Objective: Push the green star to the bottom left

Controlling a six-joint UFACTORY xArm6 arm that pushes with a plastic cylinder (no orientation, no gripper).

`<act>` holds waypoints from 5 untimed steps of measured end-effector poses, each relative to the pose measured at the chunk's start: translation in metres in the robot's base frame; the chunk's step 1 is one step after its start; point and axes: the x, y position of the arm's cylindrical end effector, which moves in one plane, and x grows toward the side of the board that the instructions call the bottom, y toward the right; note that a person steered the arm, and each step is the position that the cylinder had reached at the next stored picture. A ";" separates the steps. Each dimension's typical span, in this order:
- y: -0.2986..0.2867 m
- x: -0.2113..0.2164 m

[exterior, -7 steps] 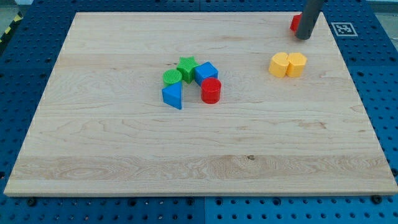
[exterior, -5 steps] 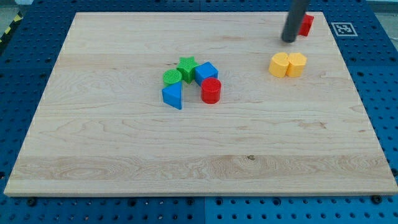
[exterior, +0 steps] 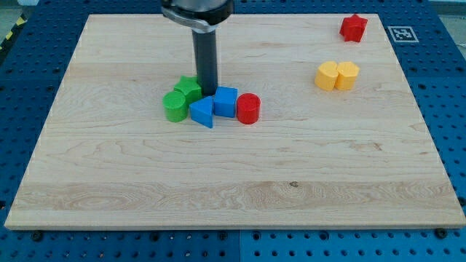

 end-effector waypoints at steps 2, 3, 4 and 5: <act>-0.033 0.003; -0.054 0.007; -0.070 0.009; -0.072 0.008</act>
